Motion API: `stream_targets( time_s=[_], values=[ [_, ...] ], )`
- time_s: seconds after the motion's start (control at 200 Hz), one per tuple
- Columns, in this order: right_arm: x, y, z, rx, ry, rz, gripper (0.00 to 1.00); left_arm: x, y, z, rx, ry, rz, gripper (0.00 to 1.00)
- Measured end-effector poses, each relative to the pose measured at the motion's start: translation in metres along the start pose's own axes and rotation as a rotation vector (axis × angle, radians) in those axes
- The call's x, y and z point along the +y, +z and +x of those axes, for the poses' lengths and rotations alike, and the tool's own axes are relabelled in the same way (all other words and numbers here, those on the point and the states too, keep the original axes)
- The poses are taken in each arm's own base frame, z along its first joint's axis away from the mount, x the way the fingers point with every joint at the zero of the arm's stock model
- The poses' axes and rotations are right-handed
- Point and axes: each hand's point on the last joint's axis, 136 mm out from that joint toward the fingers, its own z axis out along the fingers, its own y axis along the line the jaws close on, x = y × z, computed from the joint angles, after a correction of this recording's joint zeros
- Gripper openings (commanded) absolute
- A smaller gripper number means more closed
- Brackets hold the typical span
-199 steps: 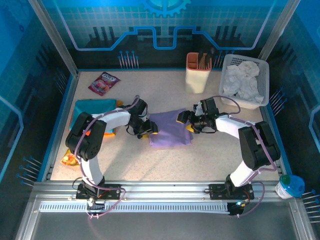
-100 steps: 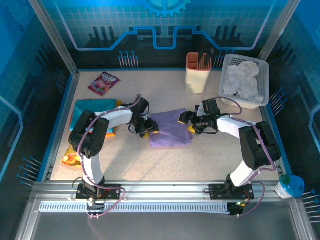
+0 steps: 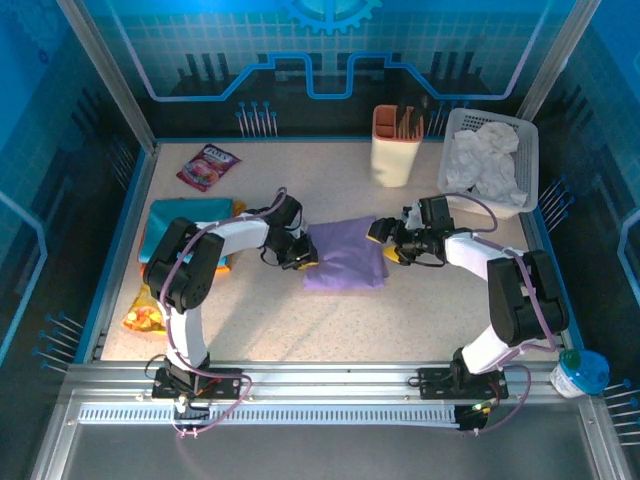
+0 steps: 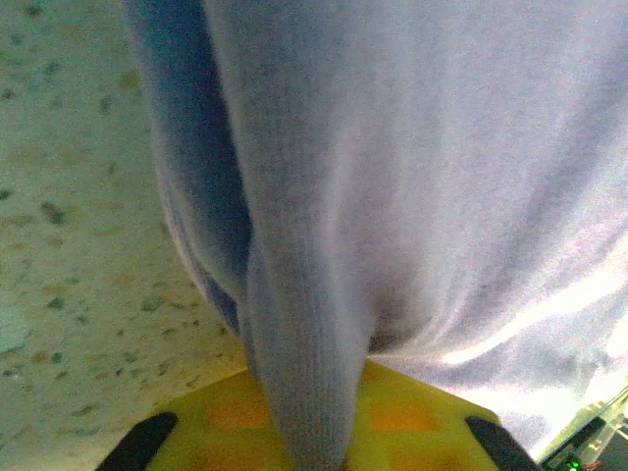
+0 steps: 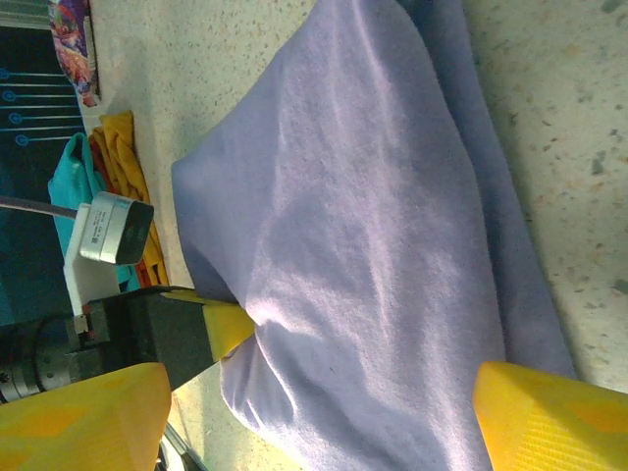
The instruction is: Fold and stack the t-shirts
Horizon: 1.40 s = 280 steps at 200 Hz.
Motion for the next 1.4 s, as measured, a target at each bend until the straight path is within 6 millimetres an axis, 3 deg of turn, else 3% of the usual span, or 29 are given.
stream_targets(
  time_s=[0.085, 0.22, 0.315, 0.43, 0.585, 1.001, 1.171, 1.401],
  values=[
    [-0.005, -0.001, 0.001, 0.001, 0.013, 0.004, 0.81, 0.0, 0.0, -0.001, -0.006, 0.014, -0.006, 0.0],
    [-0.011, -0.002, 0.002, 0.003, 0.026, 0.009, 0.81, 0.006, -0.004, -0.005, -0.035, 0.063, -0.067, 0.0],
    [-0.013, -0.003, 0.002, 0.003, 0.033, 0.008, 0.81, 0.019, -0.018, -0.007, -0.072, 0.117, -0.176, 0.0],
    [-0.013, -0.005, 0.001, -0.001, 0.035, 0.0, 0.81, 0.037, -0.051, -0.007, -0.133, 0.193, -0.332, 0.0],
    [-0.013, -0.007, -0.001, 0.0, 0.041, -0.007, 0.81, 0.043, -0.108, -0.007, -0.22, 0.305, -0.464, 0.0],
    [0.005, -0.01, -0.01, 0.009, 0.027, -0.044, 0.81, 0.05, -0.254, -0.011, -0.421, 0.373, -0.565, 0.0],
    [0.011, -0.009, -0.016, 0.017, 0.028, -0.05, 0.81, 0.04, -0.289, -0.009, -0.473, 0.416, -0.584, 0.0],
    [0.016, -0.009, -0.019, 0.018, 0.023, -0.06, 0.81, 0.037, -0.315, -0.01, -0.485, 0.457, -0.614, 0.0]
  ],
)
